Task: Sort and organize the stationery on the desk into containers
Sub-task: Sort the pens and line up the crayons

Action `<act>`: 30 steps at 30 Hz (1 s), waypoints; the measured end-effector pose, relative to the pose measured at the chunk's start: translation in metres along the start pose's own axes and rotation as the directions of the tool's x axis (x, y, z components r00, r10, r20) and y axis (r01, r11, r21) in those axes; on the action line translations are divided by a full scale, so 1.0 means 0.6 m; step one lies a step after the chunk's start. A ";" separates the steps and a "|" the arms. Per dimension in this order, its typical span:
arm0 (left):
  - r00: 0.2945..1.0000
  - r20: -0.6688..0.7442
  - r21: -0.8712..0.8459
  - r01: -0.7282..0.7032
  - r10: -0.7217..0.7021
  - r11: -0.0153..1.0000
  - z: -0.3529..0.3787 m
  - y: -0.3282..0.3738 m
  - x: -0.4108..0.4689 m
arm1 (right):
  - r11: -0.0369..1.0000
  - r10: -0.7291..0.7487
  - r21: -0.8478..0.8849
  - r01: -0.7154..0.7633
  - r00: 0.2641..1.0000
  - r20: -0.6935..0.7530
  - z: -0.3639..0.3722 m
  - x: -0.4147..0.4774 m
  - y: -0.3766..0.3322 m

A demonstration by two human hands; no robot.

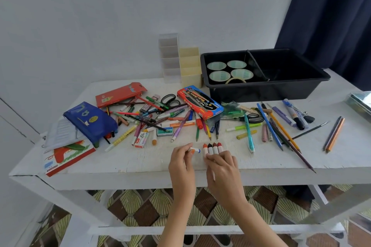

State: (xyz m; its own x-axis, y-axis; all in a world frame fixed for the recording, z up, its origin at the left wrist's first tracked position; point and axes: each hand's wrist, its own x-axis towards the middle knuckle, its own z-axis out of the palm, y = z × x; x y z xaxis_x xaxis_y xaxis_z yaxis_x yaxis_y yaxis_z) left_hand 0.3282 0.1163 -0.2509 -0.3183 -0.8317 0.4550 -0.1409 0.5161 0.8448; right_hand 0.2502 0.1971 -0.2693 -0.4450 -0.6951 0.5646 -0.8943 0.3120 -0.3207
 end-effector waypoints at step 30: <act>0.878 0.478 0.247 -0.170 0.033 0.954 0.012 -0.029 -0.006 | 0.989 -0.012 0.150 0.007 0.999 0.036 0.024 -0.034 0.033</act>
State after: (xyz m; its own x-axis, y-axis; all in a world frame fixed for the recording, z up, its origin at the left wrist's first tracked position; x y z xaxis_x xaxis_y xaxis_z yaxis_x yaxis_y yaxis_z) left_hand 0.3249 0.1116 -0.2694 -0.7318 -0.6154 0.2927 -0.3116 0.6842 0.6594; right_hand 0.2422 0.2080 -0.2983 -0.4322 -0.7217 0.5408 -0.8801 0.2069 -0.4272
